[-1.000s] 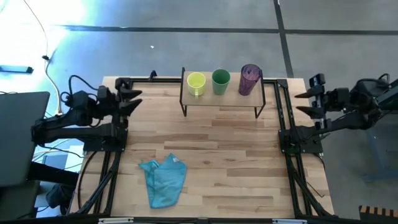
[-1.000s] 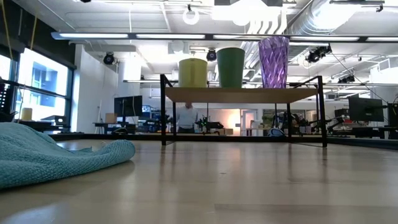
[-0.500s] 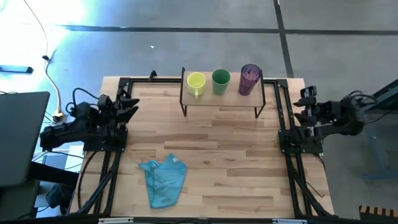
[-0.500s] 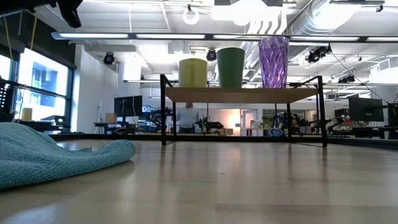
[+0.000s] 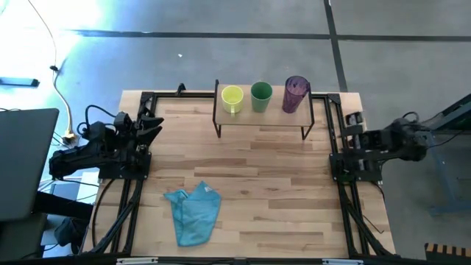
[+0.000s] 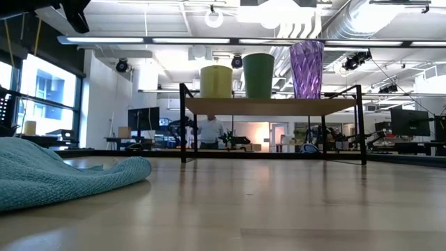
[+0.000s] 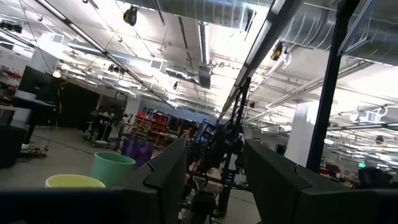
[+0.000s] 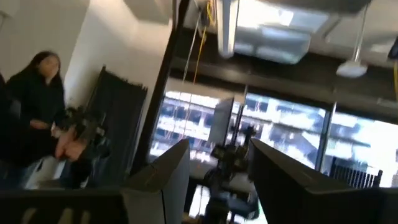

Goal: Stack small to large cups/mugs on shelf
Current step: Return to Home Position

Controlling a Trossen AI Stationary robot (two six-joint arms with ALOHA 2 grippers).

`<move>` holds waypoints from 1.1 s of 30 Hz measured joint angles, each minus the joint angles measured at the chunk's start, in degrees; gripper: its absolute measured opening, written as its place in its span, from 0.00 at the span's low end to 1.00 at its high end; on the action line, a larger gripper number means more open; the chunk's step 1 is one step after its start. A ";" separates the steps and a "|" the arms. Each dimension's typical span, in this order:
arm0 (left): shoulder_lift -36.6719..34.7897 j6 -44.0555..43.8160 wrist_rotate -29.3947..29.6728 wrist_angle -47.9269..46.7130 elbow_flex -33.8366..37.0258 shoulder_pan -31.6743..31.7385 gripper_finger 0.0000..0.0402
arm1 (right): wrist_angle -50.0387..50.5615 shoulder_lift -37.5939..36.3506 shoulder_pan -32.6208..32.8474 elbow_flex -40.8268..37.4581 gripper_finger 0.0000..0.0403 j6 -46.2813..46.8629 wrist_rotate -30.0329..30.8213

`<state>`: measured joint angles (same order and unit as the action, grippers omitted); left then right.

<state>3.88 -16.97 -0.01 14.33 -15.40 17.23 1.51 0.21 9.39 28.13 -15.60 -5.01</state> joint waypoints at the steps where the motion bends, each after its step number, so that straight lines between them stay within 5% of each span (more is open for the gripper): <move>1: 0.00 -0.04 0.00 0.02 0.00 0.00 0.37 | 0.16 0.00 -0.01 -0.98 0.39 0.62 0.07; 11: 0.00 -1.38 -0.42 4.00 2.18 0.00 0.37 | -16.07 -0.02 -1.37 -15.03 0.39 7.20 -0.24; 23: 0.02 -4.95 -1.10 8.63 6.22 0.00 0.37 | -30.96 -0.02 -12.56 -25.39 0.39 17.47 -12.89; 33: 0.00 -5.59 -8.16 2.04 7.02 -0.04 0.37 | -28.92 -0.02 -20.43 -25.52 0.39 23.41 -18.33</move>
<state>3.88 -22.56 -8.17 16.37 -8.38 17.19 -27.42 0.19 -11.05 2.61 7.81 -23.34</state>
